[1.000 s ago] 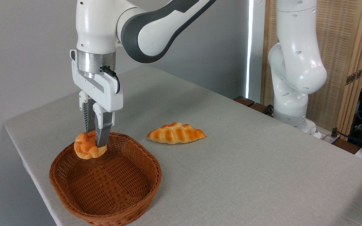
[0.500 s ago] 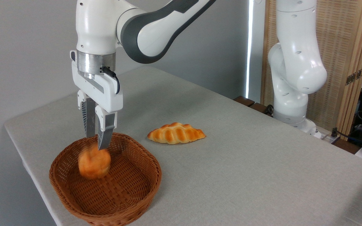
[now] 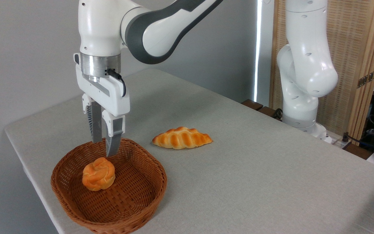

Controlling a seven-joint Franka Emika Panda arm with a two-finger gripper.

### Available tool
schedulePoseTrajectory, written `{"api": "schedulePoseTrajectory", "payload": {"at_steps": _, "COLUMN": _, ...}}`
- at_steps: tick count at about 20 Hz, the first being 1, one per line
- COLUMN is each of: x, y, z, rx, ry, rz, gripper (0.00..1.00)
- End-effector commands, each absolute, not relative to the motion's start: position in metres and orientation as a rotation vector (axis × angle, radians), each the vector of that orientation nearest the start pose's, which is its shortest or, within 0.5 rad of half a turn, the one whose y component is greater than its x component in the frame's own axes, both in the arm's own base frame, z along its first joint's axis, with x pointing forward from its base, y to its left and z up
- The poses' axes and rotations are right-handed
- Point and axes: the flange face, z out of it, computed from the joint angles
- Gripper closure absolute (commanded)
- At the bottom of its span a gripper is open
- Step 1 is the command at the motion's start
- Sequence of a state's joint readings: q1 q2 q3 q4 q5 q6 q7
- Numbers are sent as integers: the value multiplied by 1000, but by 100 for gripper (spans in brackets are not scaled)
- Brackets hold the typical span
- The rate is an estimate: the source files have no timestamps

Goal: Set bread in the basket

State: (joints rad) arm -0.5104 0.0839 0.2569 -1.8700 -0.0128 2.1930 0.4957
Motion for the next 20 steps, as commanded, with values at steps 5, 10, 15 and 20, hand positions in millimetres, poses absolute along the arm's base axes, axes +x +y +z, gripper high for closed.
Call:
{"api": "schedulePoseTrajectory", "payload": {"at_steps": 5, "x": 562, "y": -100, "z": 573, "rx": -2945, "ry": 1023, "rz": -140, "gripper": 0}}
{"api": "schedulePoseTrajectory", "payload": {"at_steps": 10, "x": 556, "y": -60, "z": 614, "rx": -2999, "ry": 969, "rz": -176, "gripper": 0}}
{"api": "schedulePoseTrajectory", "payload": {"at_steps": 15, "x": 547, "y": -61, "z": 615, "rx": -2995, "ry": 1050, "rz": -105, "gripper": 0}}
{"api": "schedulePoseTrajectory", "payload": {"at_steps": 20, "x": 543, "y": -73, "z": 610, "rx": -2981, "ry": 1099, "rz": -53, "gripper": 0}}
